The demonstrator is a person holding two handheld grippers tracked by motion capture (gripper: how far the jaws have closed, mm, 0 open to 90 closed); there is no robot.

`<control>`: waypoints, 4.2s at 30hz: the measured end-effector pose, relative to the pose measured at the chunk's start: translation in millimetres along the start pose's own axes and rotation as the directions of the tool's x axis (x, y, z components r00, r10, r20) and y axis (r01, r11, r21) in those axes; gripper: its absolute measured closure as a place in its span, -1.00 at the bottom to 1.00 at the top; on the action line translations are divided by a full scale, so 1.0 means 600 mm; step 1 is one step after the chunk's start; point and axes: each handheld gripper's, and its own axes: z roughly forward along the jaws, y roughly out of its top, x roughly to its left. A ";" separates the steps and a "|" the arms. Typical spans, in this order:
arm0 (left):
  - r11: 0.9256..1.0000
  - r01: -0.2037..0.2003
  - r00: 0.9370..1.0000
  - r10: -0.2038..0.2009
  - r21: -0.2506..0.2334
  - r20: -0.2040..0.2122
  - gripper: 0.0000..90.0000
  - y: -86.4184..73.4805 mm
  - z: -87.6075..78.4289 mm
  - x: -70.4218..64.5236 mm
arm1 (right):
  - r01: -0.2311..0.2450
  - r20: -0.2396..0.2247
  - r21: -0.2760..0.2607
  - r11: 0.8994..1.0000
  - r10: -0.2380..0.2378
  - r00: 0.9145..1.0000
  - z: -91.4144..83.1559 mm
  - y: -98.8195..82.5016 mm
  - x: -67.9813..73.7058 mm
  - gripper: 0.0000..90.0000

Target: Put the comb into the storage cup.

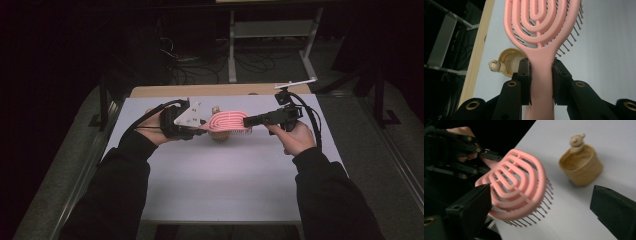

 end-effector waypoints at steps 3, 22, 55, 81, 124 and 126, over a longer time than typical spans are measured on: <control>1.000 -0.002 1.000 0.002 -0.005 -0.002 0.61 0.003 0.002 0.000 | -0.035 -0.057 0.012 0.999 0.035 0.998 0.004 0.002 0.002 -0.77; 1.000 0.001 1.000 -0.001 -0.009 -0.022 0.61 0.006 0.004 0.002 | -0.115 -0.114 0.026 0.993 0.117 0.987 0.011 0.009 0.009 -0.36; 0.995 0.096 0.994 -0.095 -0.035 0.045 0.55 -0.020 0.051 -0.010 | -0.096 -0.137 0.056 0.994 0.103 0.985 -0.011 0.041 0.037 0.46; 0.886 0.364 0.931 -0.344 -0.287 0.121 -0.39 -0.077 0.027 0.000 | -0.071 -0.053 0.120 0.990 0.078 0.996 -0.033 0.075 0.077 0.47; 0.783 0.543 0.834 -0.546 -0.303 0.083 -1.00 -0.217 0.006 -0.045 | -0.099 0.058 -0.026 0.995 0.100 0.993 -0.127 0.109 0.065 0.47; 0.775 0.557 0.826 -0.557 -0.298 0.094 -1.00 -0.225 0.008 -0.048 | -0.101 0.067 -0.032 0.994 0.103 0.992 -0.131 0.111 0.064 0.47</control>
